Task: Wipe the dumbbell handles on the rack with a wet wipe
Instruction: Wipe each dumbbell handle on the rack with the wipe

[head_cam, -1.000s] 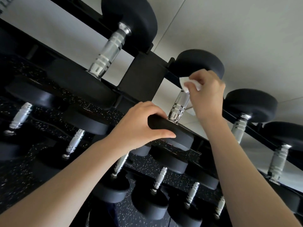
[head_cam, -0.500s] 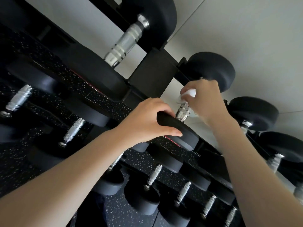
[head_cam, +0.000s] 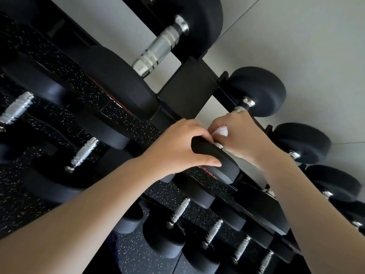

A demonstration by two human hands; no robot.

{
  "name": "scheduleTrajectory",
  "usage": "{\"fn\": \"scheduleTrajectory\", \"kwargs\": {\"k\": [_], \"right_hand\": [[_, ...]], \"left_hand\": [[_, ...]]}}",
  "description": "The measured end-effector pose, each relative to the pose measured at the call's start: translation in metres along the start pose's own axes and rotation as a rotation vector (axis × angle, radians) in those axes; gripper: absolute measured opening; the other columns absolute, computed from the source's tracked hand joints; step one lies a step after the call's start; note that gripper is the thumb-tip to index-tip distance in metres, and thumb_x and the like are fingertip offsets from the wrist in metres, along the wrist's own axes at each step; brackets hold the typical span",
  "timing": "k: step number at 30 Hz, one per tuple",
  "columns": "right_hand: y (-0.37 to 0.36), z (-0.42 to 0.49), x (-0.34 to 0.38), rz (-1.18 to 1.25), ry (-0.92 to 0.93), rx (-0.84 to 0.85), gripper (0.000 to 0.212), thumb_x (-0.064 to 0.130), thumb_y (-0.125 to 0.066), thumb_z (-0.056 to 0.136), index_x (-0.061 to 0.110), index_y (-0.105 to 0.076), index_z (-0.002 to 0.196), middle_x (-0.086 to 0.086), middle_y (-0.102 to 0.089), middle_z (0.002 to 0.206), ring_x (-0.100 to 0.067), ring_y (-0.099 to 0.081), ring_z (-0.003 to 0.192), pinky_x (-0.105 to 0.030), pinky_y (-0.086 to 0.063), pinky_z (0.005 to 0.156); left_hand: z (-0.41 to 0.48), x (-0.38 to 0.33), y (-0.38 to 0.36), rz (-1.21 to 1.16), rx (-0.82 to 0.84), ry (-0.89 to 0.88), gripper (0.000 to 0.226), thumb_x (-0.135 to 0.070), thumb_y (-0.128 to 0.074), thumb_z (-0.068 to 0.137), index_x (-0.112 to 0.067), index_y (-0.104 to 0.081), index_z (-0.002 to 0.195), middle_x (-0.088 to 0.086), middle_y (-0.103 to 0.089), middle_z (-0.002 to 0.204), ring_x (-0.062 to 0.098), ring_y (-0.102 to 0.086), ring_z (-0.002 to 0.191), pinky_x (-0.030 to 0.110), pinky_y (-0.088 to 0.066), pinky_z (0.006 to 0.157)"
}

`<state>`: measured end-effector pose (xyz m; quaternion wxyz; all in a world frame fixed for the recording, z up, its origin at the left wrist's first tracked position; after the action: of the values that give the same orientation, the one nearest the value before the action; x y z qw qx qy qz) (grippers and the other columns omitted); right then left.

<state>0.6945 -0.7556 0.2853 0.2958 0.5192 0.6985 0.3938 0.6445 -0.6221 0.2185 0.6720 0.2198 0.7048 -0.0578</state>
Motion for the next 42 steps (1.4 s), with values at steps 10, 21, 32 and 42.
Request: {"fn": "scheduleTrajectory", "kwargs": {"k": [10,21,32,42], "right_hand": [[-0.003,0.035,-0.031,-0.14,-0.175,-0.485,0.018,0.002,-0.056,0.088,0.005,-0.07,0.098,-0.018,-0.062,0.09,-0.033,-0.053,0.089,-0.029,-0.03,0.066],[-0.017,0.032,-0.025,-0.019,-0.312,-0.793,0.018,0.002,-0.054,0.088,0.0,-0.067,0.101,-0.019,-0.066,0.091,-0.034,-0.051,0.094,-0.033,-0.035,0.071],[0.001,-0.016,-0.026,0.441,-0.37,-0.797,0.01,0.016,-0.065,0.086,0.016,-0.071,0.093,0.0,-0.067,0.084,-0.001,-0.055,0.08,-0.01,-0.04,0.079],[-0.006,-0.115,-0.074,0.814,-0.639,-0.979,0.008,0.015,-0.068,0.081,0.023,-0.07,0.085,0.004,-0.066,0.075,-0.015,-0.06,0.076,-0.022,-0.05,0.069]], "left_hand": [[0.001,0.006,-0.002,0.001,-0.005,-0.023,0.04,-0.05,-0.079,0.063,-0.029,-0.069,0.096,-0.018,-0.059,0.098,0.0,-0.048,0.101,0.016,-0.036,0.087],[0.002,0.007,-0.002,-0.009,-0.002,-0.019,0.038,-0.049,-0.078,0.065,-0.03,-0.068,0.096,-0.018,-0.059,0.098,0.001,-0.048,0.101,0.018,-0.039,0.085],[0.002,-0.015,0.004,0.175,0.073,-0.055,0.041,-0.053,-0.069,0.073,-0.025,-0.066,0.103,-0.015,-0.058,0.102,0.007,-0.048,0.104,0.03,-0.039,0.093],[0.009,-0.083,-0.048,0.331,0.131,-0.273,0.041,-0.05,-0.069,0.075,-0.025,-0.065,0.107,-0.01,-0.059,0.103,0.01,-0.051,0.104,0.04,-0.04,0.097]]}}
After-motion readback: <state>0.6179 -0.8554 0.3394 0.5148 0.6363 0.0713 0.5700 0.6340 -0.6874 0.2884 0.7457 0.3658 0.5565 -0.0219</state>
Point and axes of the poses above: each hand's wrist, its own z-axis towards the middle knuckle, its own y-axis out of the back of the hand, x = y × z, the point moved 1 cm from there along z, towards the middle knuckle
